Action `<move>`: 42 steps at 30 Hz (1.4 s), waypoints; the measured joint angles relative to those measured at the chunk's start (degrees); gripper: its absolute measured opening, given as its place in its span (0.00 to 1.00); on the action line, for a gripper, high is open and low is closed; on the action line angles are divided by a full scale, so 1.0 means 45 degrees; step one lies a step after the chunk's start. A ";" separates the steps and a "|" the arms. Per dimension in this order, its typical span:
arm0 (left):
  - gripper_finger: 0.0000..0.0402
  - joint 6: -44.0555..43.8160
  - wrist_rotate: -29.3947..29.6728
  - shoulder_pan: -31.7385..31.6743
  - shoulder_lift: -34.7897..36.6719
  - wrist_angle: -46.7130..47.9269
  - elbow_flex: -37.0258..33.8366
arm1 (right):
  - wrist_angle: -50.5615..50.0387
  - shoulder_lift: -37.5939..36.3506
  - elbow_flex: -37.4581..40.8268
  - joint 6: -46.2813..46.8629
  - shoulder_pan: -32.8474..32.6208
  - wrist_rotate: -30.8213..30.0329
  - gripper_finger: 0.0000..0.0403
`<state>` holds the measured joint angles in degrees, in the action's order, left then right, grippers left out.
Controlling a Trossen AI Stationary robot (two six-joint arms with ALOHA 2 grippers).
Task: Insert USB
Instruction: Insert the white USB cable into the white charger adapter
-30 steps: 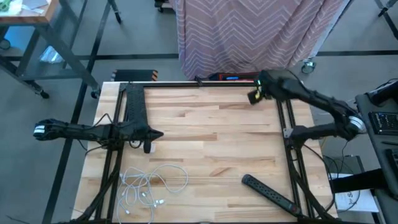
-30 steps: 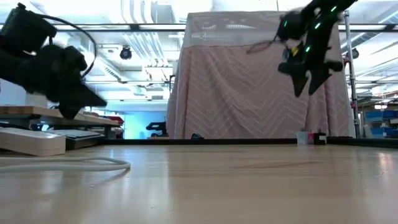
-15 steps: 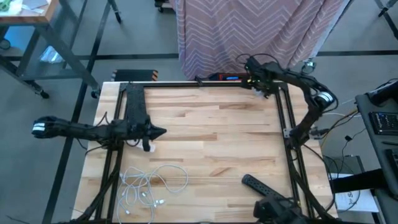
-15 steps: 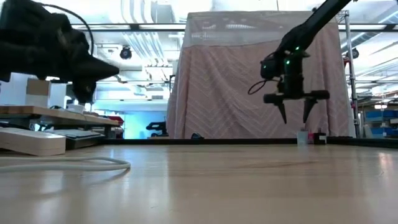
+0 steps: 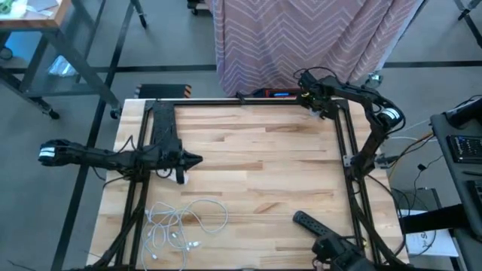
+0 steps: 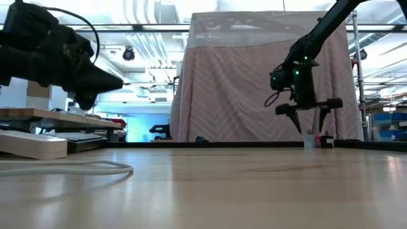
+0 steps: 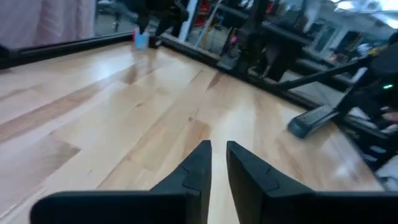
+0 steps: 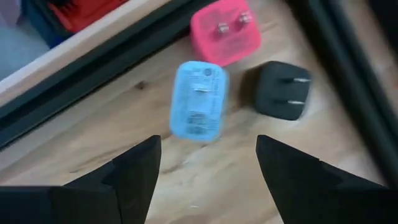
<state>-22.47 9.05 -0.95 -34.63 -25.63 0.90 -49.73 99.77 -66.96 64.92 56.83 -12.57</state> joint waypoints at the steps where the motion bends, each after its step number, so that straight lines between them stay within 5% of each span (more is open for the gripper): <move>1: 0.11 0.0090 0.0161 0.0000 0.0004 0.0112 0.0048 | 0.0259 0.0014 0.0012 0.0007 0.0024 0.0028 0.63; 19: 0.31 -0.0155 0.0456 -0.0015 -0.0238 0.3130 0.1021 | 0.1233 0.1442 0.0038 0.1114 0.0133 -0.0769 0.50; 42: 0.40 -0.0452 0.0469 -0.0015 -0.1436 0.3042 0.1021 | 0.1237 0.1471 0.0072 0.1814 0.0288 -0.2190 0.54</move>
<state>-24.50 11.16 -1.02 -41.09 -11.94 5.50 -44.16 106.39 -66.63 73.08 58.13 -22.42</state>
